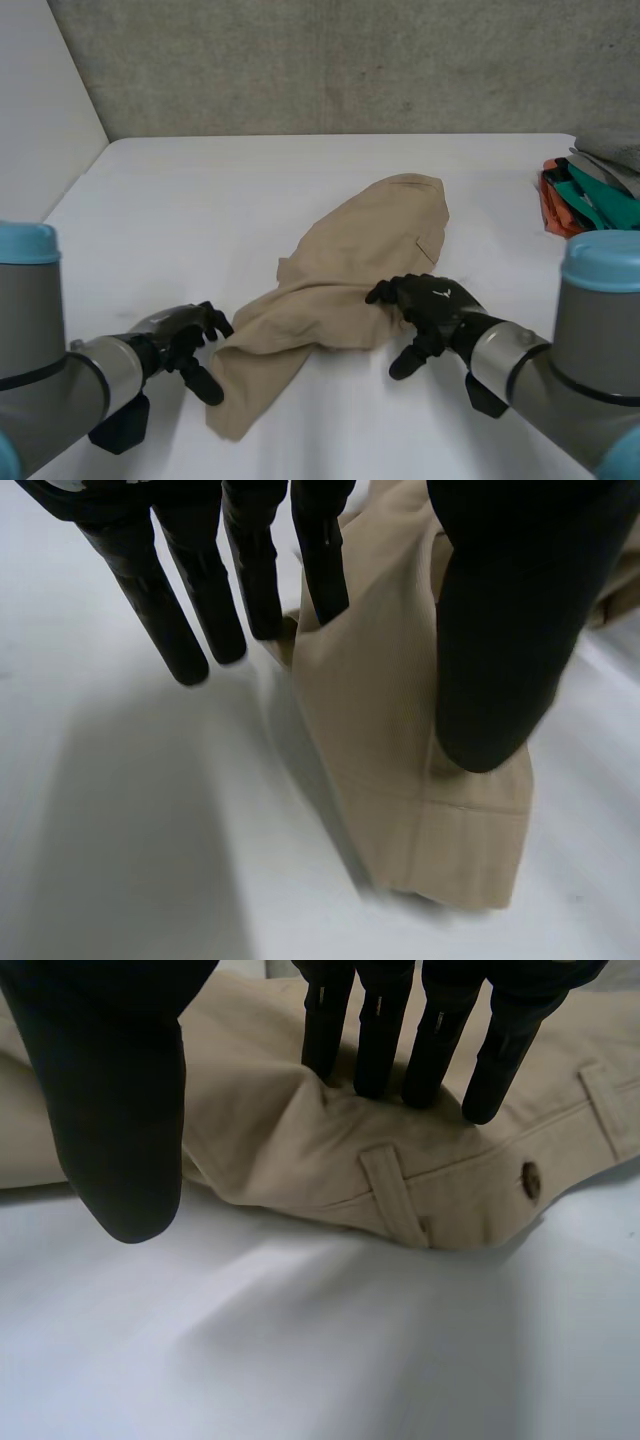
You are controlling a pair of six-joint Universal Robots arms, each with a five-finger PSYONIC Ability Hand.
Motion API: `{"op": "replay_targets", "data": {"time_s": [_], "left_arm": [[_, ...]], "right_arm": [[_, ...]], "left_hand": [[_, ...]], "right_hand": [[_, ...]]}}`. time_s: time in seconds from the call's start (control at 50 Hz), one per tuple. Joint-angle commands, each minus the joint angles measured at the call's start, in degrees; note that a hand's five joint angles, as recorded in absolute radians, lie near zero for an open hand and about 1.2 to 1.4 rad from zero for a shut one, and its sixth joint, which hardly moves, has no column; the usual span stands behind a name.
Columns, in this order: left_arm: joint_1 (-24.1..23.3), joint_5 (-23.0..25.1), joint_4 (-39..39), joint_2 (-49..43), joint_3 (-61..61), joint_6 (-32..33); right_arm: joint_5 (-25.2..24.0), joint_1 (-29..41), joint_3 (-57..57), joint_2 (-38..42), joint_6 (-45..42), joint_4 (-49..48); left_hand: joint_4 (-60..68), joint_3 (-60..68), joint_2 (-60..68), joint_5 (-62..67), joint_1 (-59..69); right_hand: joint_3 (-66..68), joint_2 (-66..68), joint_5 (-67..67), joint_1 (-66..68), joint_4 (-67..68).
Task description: Fold the laundry.
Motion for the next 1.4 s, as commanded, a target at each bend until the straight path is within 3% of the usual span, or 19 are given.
{"op": "replay_targets", "data": {"time_s": [0.02, 0.08, 0.16, 0.18, 0.22, 0.32, 0.4, 0.44, 0.52, 0.56, 0.6, 0.66, 0.82, 0.94, 0.96, 1.0, 1.1, 1.26, 1.4], "left_arm": [[-1.90, -2.06, 1.45, -5.03, 3.93, 0.24], [-2.17, -4.52, 2.24, -5.91, 5.24, 0.50], [-3.04, -6.54, 2.33, -5.31, 6.65, 0.85], [-3.22, -6.72, 2.33, -4.95, 6.74, 0.85], [-3.75, -7.16, 2.15, -3.28, 6.66, 0.94], [-4.45, -7.52, 1.36, 3.12, 5.96, 2.26], [-4.37, -7.78, -0.74, 11.21, 5.60, 5.85], [-4.37, -7.87, -1.54, 16.11, 5.60, 8.92], [-4.63, -7.52, -1.89, 21.84, 5.78, 14.45], [-4.98, -7.25, -1.63, 22.47, 5.87, 16.84], [-6.12, -6.99, -1.11, 20.73, 5.95, 20.69], [-8.66, -7.16, 1.26, 15.30, 6.74, 24.65], [-11.13, -10.67, 9.87, -2.63, 10.43, 30.90], [-11.75, -14.98, 13.57, -10.39, 14.82, 33.11], [-11.84, -15.68, 14.27, -11.09, 15.79, 33.11], [-11.92, -16.04, 14.46, -11.19, 16.50, 32.94], [-12.45, -15.69, 13.84, -8.91, 16.07, 31.62], [-12.71, -13.85, 14.98, -6.36, 12.99, 30.65], [-11.57, -13.76, 14.98, -7.14, 12.11, 30.65]], "right_arm": [[6.06, 4.14, -5.87, 7.41, -2.31, -4.44], [7.82, 5.37, -8.50, 10.83, -2.93, -5.59], [9.32, 6.87, -11.24, 13.48, -3.46, -5.68], [9.58, 6.96, -11.59, 13.66, -3.46, -5.68], [10.63, 6.78, -12.21, 12.96, -3.37, -5.85], [12.31, 3.98, -12.91, 5.15, -3.99, -5.33], [9.15, 0.20, -15.28, -4.34, -11.09, -0.25], [4.61, -3.04, -17.90, -7.94, -18.96, 7.80], [-1.56, -7.79, -24.49, -7.62, -31.19, 23.52], [-2.28, -8.42, -26.96, -6.04, -35.43, 30.06], [-2.46, -8.42, -30.47, -2.71, -40.78, 38.04], [-2.46, -7.46, -33.38, 2.04, -45.28, 42.30], [0.34, -5.44, -36.20, 15.39, -49.86, 34.34], [7.46, -3.94, -37.35, 20.95, -49.69, 21.94], [9.30, -3.51, -36.82, 21.04, -49.34, 18.61], [10.89, -3.06, -35.94, 20.52, -48.64, 16.04], [13.18, -2.97, -31.03, 12.11, -40.93, 14.18], [13.28, -5.34, -24.00, -3.01, -22.13, 18.48], [12.83, -6.23, -12.93, -9.45, -9.01, 22.88]], "left_hand": [[32.90, 33.11, 33.06, 32.94, 31.44], [51.06, 51.27, 51.22, 51.10, 49.60], [51.13, 51.33, 51.29, 51.16, 49.66], [51.13, 51.33, 51.29, 51.16, 49.66], [51.13, 51.33, 51.29, 51.16, 49.66], [51.13, 51.33, 51.29, 51.16, 49.66], [51.13, 51.33, 51.29, 51.16, 49.66], [51.13, 51.33, 51.29, 51.16, 49.66], [51.13, 51.33, 51.29, 51.16, 49.66], [51.13, 51.33, 51.29, 51.16, 49.66], [51.13, 51.33, 51.29, 51.16, 49.66], [51.13, 51.33, 51.29, 51.16, 49.66], [51.13, 51.33, 51.29, 51.16, 49.66], [51.13, 51.33, 51.29, 51.16, 49.66], [51.13, 51.33, 51.29, 51.16, 49.66], [51.13, 51.33, 51.29, 51.16, 49.66], [51.13, 51.33, 51.29, 51.16, 49.66], [51.13, 51.33, 51.29, 51.16, 49.66], [51.13, 51.33, 51.29, 51.16, 49.66]], "right_hand": [[6.45, 6.80, 5.60, 6.23, 6.05], [11.47, 11.82, 10.63, 11.26, 11.08], [24.07, 24.42, 23.23, 23.86, 23.68], [30.11, 30.46, 29.27, 29.90, 29.72], [54.97, 55.32, 54.13, 54.76, 54.58], [55.43, 55.78, 54.58, 55.21, 55.03], [55.43, 55.78, 54.58, 55.21, 55.03], [55.43, 55.78, 54.58, 55.21, 55.03], [55.43, 55.78, 54.58, 55.21, 55.03], [55.43, 55.78, 54.58, 55.21, 55.03], [55.43, 55.78, 54.58, 55.21, 55.03], [55.43, 55.78, 54.58, 55.21, 55.03], [55.43, 55.78, 54.58, 55.21, 55.03], [55.43, 55.78, 54.58, 55.21, 55.03], [32.76, 33.11, 31.91, 32.54, 32.36], [4.73, 5.09, 3.89, 4.52, 4.34], [-12.86, -12.50, -13.70, -13.07, -13.25], [-12.39, -12.04, -13.23, -12.60, -12.78], [-13.23, -12.87, -14.07, -13.44, -13.62]]}}
